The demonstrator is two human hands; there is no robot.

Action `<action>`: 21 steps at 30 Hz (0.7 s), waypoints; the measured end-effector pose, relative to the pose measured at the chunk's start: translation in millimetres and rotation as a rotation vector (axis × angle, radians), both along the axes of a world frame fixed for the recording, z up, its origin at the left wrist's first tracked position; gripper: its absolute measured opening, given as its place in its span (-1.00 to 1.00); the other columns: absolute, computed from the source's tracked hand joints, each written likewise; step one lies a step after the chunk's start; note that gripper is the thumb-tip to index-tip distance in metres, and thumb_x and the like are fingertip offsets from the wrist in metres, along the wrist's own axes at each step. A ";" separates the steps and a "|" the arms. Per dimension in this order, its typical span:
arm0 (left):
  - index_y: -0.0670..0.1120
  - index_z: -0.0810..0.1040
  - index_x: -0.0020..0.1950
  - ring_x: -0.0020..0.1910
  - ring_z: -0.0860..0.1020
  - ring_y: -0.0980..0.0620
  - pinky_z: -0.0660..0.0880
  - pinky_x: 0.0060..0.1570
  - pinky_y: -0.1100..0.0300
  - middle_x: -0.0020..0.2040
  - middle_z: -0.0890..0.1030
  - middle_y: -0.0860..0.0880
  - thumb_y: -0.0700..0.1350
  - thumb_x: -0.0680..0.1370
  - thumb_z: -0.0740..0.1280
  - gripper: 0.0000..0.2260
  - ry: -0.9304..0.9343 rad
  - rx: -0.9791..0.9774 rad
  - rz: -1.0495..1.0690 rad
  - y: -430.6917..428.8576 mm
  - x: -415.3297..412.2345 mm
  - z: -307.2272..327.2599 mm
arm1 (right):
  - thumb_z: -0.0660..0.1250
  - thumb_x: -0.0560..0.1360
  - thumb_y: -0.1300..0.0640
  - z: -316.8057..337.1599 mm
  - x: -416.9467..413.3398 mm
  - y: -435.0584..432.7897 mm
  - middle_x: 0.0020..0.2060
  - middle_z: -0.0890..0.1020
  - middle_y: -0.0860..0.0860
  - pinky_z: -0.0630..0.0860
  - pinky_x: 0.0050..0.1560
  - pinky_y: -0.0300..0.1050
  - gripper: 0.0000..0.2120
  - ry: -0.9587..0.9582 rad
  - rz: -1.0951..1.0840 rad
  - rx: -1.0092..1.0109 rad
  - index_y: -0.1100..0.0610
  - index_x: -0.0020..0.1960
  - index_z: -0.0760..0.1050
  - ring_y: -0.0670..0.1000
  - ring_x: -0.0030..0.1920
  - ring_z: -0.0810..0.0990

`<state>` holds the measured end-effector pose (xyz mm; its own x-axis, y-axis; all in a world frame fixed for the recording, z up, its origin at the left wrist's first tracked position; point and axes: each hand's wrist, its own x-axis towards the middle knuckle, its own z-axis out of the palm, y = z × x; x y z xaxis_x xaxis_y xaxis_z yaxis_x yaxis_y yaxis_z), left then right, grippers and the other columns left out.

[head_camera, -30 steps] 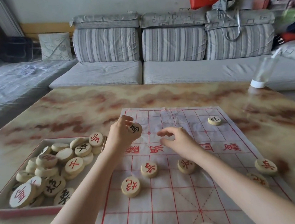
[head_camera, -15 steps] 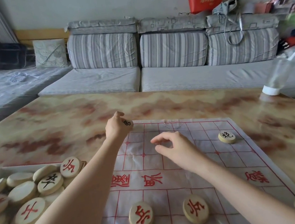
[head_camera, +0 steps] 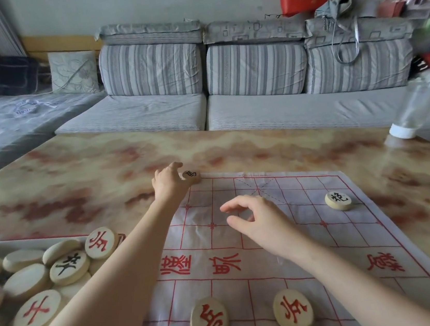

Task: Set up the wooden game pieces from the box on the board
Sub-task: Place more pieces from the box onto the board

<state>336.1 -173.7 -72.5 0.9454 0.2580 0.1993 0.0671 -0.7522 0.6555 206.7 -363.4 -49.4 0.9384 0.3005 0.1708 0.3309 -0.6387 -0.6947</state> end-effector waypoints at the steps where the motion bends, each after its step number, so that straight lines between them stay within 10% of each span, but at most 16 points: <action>1: -0.07 0.47 0.26 0.28 0.37 -0.13 0.27 0.25 0.06 0.21 0.56 -0.09 0.11 0.40 0.41 -0.51 -0.007 -0.009 -0.004 2.7 -3.4 0.4 | 0.25 0.52 0.08 1.5 -1.5 1.1 0.01 0.54 -0.21 0.34 -0.14 -0.37 -0.78 0.006 -0.001 0.004 -0.05 0.14 0.54 -0.24 -0.33 0.37; 6: -0.09 0.56 0.14 0.13 0.54 -0.09 0.42 0.20 0.02 0.10 0.64 -0.07 -0.14 0.42 0.41 -0.70 -0.061 -0.076 -0.072 23.3 -30.4 13.5 | 0.26 0.53 0.12 13.1 -11.0 13.3 -0.16 0.51 -0.24 0.30 -0.27 -0.58 -0.79 0.034 0.020 0.054 0.01 0.14 0.54 -0.46 -0.36 0.41; 21: -0.15 0.63 0.03 0.00 0.62 -0.03 0.43 -0.01 0.26 -0.04 0.67 -0.10 -0.28 0.41 0.37 -0.79 -0.018 0.081 -0.133 122.3 -175.7 64.6 | 0.25 0.52 0.15 29.1 -67.6 100.2 0.03 0.50 -0.15 0.39 0.07 -0.29 -0.68 0.160 0.143 0.061 0.02 0.26 0.47 -0.14 0.06 0.46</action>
